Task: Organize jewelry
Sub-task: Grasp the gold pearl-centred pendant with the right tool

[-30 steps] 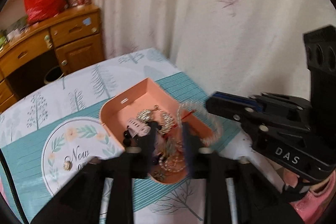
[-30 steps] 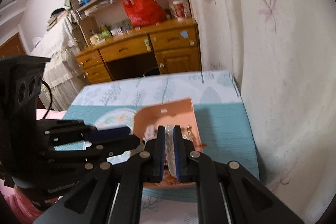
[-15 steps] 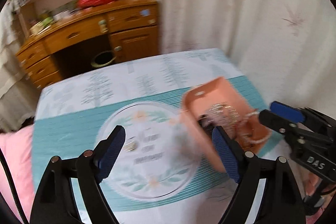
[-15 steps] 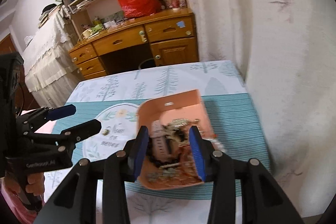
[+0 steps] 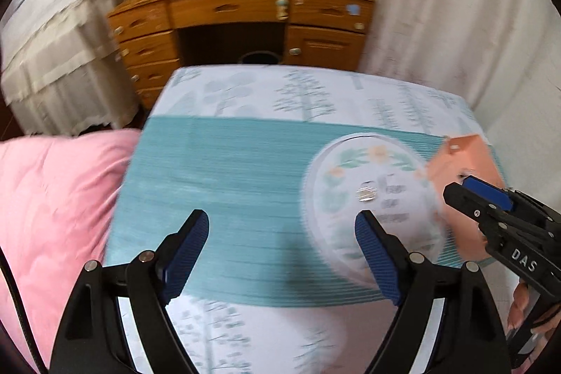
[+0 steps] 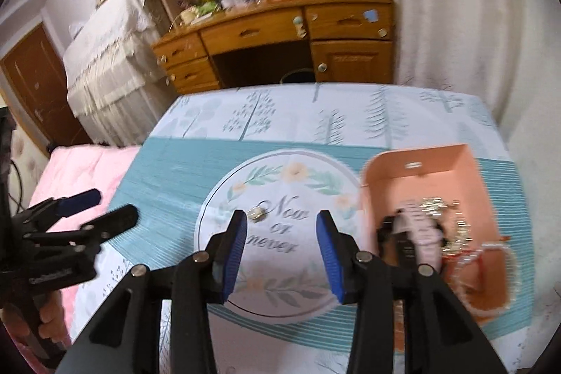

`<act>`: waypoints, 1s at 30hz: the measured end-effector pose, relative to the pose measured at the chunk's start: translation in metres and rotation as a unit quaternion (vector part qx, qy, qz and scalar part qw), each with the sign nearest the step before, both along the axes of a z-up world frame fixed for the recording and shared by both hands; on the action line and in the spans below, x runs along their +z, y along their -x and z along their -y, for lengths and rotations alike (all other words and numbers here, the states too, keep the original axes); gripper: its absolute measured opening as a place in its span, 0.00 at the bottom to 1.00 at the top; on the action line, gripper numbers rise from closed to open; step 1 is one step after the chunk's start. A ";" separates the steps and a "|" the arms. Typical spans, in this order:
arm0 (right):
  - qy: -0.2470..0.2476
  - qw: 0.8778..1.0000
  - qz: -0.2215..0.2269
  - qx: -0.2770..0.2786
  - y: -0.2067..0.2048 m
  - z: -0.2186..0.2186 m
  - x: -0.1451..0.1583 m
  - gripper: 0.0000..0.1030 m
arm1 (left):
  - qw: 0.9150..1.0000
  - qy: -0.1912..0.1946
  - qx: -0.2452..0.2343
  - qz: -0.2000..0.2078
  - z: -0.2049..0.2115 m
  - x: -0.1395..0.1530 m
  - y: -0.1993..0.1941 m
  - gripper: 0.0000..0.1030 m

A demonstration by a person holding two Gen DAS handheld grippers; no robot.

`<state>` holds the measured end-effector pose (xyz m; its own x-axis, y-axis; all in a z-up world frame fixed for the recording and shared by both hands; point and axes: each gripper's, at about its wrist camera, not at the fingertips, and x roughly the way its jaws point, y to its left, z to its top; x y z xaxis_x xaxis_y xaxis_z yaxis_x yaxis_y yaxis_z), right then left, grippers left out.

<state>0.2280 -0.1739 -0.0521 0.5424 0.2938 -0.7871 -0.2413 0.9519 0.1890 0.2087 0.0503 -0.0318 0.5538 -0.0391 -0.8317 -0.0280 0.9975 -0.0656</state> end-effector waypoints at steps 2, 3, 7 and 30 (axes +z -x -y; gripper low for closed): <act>0.010 1.000 -0.009 0.009 -0.005 -0.016 -0.011 0.40 | 1.000 0.003 0.010 -0.004 -0.016 -0.008 0.005 0.82; 0.018 1.000 -0.011 0.012 -0.007 -0.024 -0.017 0.40 | 1.000 0.008 0.009 -0.001 -0.023 -0.012 0.008 0.82; 0.052 0.998 -0.007 0.030 -0.011 -0.051 -0.033 0.40 | 1.000 0.019 0.001 0.009 -0.033 -0.022 0.018 0.82; 0.116 0.992 0.003 0.042 -0.035 -0.075 -0.075 0.22 | 0.998 0.023 -0.050 0.012 -0.009 -0.059 0.022 0.82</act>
